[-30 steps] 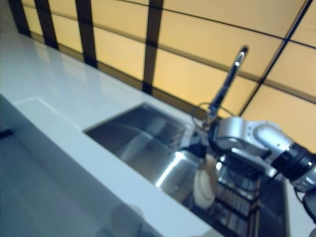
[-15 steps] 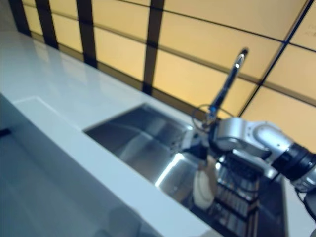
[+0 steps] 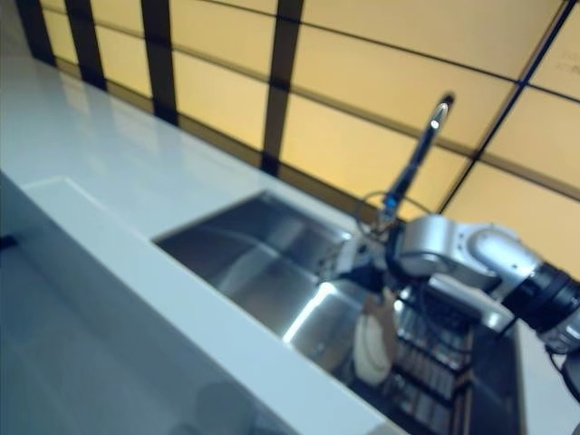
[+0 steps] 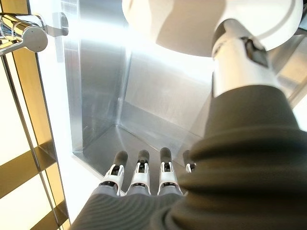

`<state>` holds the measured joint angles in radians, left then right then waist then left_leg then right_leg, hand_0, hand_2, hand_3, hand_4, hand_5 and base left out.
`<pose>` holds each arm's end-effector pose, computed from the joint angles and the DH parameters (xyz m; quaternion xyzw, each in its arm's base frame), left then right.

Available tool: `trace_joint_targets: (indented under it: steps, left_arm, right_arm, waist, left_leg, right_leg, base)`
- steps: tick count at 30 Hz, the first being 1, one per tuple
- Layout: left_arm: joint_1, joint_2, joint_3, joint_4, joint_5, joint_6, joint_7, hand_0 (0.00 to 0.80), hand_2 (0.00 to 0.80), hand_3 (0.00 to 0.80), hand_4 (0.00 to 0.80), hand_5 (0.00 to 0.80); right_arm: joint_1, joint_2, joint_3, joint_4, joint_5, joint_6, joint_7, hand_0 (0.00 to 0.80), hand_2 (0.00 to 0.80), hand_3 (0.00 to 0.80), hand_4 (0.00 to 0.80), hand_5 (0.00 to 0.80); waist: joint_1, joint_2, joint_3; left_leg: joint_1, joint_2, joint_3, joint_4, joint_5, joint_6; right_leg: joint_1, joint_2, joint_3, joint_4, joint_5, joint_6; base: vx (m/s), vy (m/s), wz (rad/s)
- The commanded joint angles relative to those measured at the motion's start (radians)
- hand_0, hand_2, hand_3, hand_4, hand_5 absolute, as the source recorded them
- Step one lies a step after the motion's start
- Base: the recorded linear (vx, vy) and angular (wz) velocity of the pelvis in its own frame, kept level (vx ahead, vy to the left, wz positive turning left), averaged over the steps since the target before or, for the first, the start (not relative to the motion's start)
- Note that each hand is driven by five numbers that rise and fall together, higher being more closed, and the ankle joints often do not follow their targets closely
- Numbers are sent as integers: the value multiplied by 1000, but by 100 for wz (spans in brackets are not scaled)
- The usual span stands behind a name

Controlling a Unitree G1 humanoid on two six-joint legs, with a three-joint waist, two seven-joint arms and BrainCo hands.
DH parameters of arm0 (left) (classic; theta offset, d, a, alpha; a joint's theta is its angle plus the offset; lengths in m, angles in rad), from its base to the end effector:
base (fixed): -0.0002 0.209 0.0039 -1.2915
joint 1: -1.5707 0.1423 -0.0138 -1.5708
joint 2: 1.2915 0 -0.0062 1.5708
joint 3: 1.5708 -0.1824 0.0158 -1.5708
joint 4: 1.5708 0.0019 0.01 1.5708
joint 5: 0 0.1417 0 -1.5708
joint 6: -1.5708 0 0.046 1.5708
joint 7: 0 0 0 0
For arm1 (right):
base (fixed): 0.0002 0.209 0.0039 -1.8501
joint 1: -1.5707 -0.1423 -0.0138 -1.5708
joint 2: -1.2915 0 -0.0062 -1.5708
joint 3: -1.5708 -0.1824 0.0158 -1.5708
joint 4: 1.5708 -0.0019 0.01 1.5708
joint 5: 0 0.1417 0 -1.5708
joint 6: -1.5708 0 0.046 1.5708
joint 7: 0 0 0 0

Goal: Take plates into dishwasher

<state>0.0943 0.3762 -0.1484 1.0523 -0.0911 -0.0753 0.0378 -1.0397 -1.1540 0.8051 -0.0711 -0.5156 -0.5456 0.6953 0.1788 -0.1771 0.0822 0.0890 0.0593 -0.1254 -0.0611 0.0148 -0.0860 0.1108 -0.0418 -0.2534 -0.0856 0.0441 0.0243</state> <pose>0.0717 0.2645 -0.0995 0.1668 0.5076 0.0673 0.8426 0.2624 -0.1674 0.2540 -0.8318 -0.1719 0.4319 0.3033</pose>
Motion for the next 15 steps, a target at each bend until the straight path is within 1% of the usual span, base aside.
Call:
trace_joint_targets:
  steps: [1,11,15]
  left_arm:
    - [-31,38,-22,24,34,-38,7,0,0,0,0,0]
    - [-40,44,-21,28,34,-41,5,0,0,0,0,0]
    - [-42,49,-21,31,33,-44,2,0,0,0,0,0]
  right_arm:
    - [-48,-82,59,13,47,31,-2,0,0,0,0,0]
    - [6,-83,58,29,62,30,-19,0,0,0,0,0]
    - [47,-86,39,38,45,29,-34,0,0,0,0,0]
  waist:
    - [3,-11,-13]
    - [5,-13,-3]
    - [5,-14,2]
  left_leg:
    - [-30,17,68,-17,39,10]
    - [-31,18,64,-16,39,11]
    - [-32,18,61,-16,38,12]
  right_leg:
    - [21,-13,-9,53,-52,27]
    - [19,-13,-11,57,-51,27]
    - [17,-13,-12,58,-50,27]
  base:
    - [0,0,0]
    - [0,0,0]
    - [0,0,0]
